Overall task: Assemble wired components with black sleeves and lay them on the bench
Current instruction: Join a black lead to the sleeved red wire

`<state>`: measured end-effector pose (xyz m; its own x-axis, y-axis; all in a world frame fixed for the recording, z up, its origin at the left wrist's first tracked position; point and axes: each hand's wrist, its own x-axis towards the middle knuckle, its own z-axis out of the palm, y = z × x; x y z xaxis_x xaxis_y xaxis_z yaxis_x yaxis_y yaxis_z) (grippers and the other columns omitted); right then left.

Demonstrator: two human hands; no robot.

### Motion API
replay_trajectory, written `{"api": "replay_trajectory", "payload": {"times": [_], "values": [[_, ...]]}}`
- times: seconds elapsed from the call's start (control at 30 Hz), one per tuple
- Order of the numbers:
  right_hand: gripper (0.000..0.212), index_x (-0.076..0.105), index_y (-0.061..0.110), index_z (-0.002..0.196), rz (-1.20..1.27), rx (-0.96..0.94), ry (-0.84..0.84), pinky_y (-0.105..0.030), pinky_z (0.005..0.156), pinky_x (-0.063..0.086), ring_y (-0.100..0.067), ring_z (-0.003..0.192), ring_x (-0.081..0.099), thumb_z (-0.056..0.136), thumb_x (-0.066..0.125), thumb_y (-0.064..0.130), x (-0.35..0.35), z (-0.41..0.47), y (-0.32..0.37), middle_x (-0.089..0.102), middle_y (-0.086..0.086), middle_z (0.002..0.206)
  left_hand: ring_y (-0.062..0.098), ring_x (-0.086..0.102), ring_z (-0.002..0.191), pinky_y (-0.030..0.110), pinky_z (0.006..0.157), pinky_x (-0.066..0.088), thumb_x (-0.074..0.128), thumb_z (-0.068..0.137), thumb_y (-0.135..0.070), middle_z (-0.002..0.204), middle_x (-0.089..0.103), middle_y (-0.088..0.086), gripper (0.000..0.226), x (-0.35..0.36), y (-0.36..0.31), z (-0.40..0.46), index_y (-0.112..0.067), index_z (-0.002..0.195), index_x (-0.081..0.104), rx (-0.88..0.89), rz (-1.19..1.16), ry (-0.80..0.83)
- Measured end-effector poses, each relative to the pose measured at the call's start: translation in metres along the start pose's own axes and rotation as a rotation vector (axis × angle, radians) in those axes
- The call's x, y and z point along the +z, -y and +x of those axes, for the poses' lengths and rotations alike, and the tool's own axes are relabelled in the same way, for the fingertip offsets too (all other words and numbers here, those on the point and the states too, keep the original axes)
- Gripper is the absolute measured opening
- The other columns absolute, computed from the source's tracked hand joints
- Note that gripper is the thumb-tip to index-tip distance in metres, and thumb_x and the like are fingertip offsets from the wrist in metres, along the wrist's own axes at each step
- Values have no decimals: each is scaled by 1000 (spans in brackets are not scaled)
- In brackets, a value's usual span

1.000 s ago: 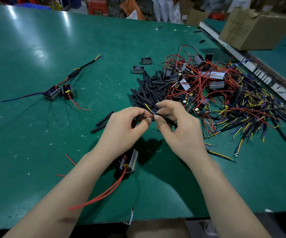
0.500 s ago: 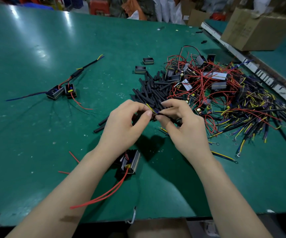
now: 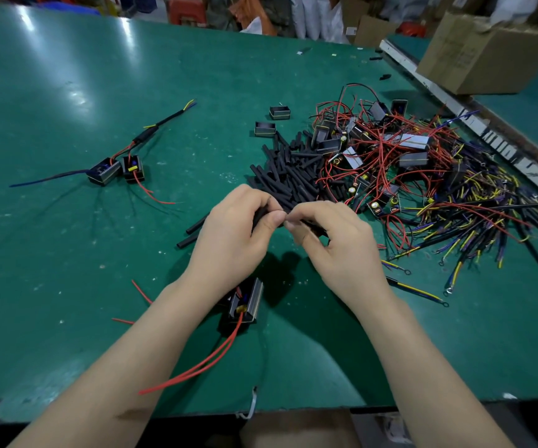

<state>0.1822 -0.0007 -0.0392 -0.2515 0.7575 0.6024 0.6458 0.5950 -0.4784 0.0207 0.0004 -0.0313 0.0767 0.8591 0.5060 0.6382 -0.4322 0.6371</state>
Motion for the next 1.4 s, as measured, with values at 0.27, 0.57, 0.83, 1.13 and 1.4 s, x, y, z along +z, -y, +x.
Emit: {"api": "replay_trajectory", "payload": {"times": [0.27, 0.57, 0.83, 1.13, 1.4], "values": [[27, 62, 36, 110, 146, 113, 117, -24, 68, 45, -9, 69, 55, 88, 59, 19, -1, 3, 4, 57, 19, 68, 16, 43, 79, 23, 70, 30, 61, 89, -10, 84, 47, -3, 4, 1, -2, -2, -6, 88, 60, -11, 31, -6], [35, 54, 57, 98, 297, 287, 546, -44, 69, 50, -30, 64, 53, 96, 54, 22, -17, 26, -2, 47, -10, 64, 30, 46, 85, 49, 72, 45, 62, 81, -13, 91, 37, 3, 8, 1, -2, -5, -5, 82, 64, 96, 143, -84], [13, 68, 28, 92, 252, 290, 509, -31, 65, 42, -12, 66, 51, 95, 55, 27, -11, 22, -8, 61, 6, 70, 33, 49, 83, 49, 65, 45, 61, 79, -14, 91, 48, 12, 8, 2, -3, -6, -7, 79, 64, 130, 231, -97], [19, 72, 19, 100, 169, 275, 379, -31, 87, 45, -14, 95, 62, 97, 53, 19, -9, 15, -5, 71, 4, 95, 3, 46, 80, 14, 73, 38, 63, 85, -43, 87, 42, -8, 13, 2, 2, -2, -30, 84, 66, -130, -85, 51], [20, 69, 18, 102, 143, 262, 390, -34, 88, 46, -16, 93, 61, 99, 50, 21, -8, 13, -7, 69, 6, 93, 3, 55, 77, 15, 74, 41, 61, 88, -27, 84, 64, -3, 18, -11, 4, 3, -36, 73, 67, -225, -131, 204]]}}
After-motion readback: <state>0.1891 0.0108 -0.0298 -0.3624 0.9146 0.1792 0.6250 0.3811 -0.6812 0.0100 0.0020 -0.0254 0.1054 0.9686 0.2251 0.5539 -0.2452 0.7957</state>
